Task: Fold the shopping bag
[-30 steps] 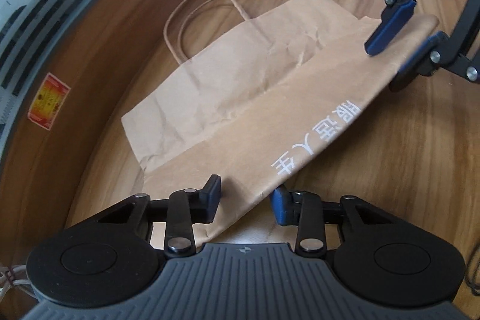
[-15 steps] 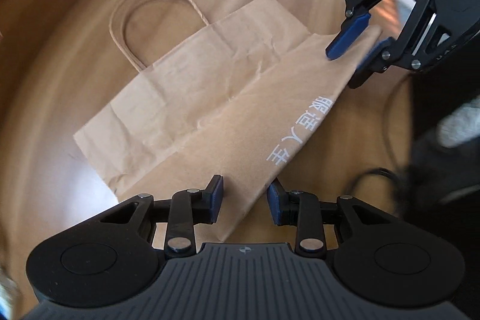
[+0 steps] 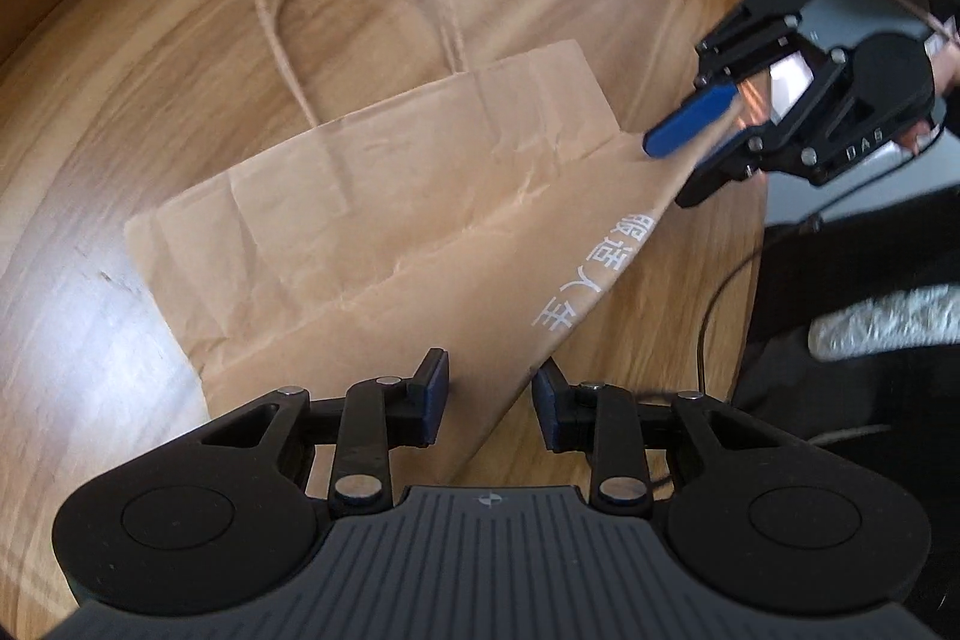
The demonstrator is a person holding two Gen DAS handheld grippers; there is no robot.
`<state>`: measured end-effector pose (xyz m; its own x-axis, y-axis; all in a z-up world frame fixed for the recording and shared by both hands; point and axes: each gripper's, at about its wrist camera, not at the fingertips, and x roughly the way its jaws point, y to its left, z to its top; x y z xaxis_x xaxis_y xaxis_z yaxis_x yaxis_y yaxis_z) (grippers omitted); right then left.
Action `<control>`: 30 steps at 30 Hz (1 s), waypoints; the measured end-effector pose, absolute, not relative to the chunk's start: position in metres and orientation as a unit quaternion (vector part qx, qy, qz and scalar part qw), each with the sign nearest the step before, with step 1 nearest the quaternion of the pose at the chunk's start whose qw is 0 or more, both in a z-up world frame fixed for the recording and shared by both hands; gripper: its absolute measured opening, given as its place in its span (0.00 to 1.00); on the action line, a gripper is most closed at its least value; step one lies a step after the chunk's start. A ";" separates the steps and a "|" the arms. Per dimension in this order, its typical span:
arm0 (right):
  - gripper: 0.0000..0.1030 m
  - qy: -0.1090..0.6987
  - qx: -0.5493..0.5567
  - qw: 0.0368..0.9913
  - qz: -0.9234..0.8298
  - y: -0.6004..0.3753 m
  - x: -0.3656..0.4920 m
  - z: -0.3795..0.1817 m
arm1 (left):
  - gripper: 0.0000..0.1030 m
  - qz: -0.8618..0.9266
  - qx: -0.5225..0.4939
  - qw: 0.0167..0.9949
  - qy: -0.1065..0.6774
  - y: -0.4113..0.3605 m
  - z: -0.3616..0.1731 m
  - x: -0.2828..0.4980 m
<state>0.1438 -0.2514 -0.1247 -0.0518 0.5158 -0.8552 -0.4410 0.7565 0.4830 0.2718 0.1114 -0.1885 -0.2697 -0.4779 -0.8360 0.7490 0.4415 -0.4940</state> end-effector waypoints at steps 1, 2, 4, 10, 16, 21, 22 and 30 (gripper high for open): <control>0.34 0.636 0.031 0.689 0.347 -0.253 0.145 -0.125 | 0.33 -0.516 0.106 0.594 0.608 0.112 -0.189 0.274; 0.35 0.635 0.034 0.690 0.345 -0.254 0.147 -0.126 | 0.33 -0.516 0.101 0.592 0.611 0.113 -0.190 0.275; 0.35 0.635 0.044 0.691 0.343 -0.258 0.156 -0.129 | 0.34 -0.519 0.089 0.586 0.617 0.114 -0.190 0.281; 0.34 0.630 0.057 0.697 0.337 -0.264 0.173 -0.132 | 0.34 -0.514 0.081 0.599 0.609 0.116 -0.188 0.294; 0.34 0.625 0.069 0.708 0.323 -0.267 0.193 -0.136 | 0.36 -0.497 0.021 0.621 0.606 0.128 -0.184 0.310; 0.35 0.618 0.083 0.721 0.303 -0.278 0.208 -0.138 | 0.38 -0.480 -0.003 0.645 0.595 0.128 -0.183 0.321; 0.35 0.616 0.082 0.724 0.300 -0.278 0.211 -0.139 | 0.43 -0.476 0.006 0.653 0.589 0.125 -0.183 0.321; 0.44 0.586 0.025 0.763 0.273 -0.272 0.218 -0.142 | 0.72 -0.444 0.057 0.707 0.547 0.114 -0.179 0.328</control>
<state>0.2183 -0.2719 -0.1418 0.1647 0.4464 -0.8796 -0.3879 0.8492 0.3583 0.3276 0.1145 -0.1789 0.0069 -0.5656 -0.8246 0.6902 0.5994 -0.4054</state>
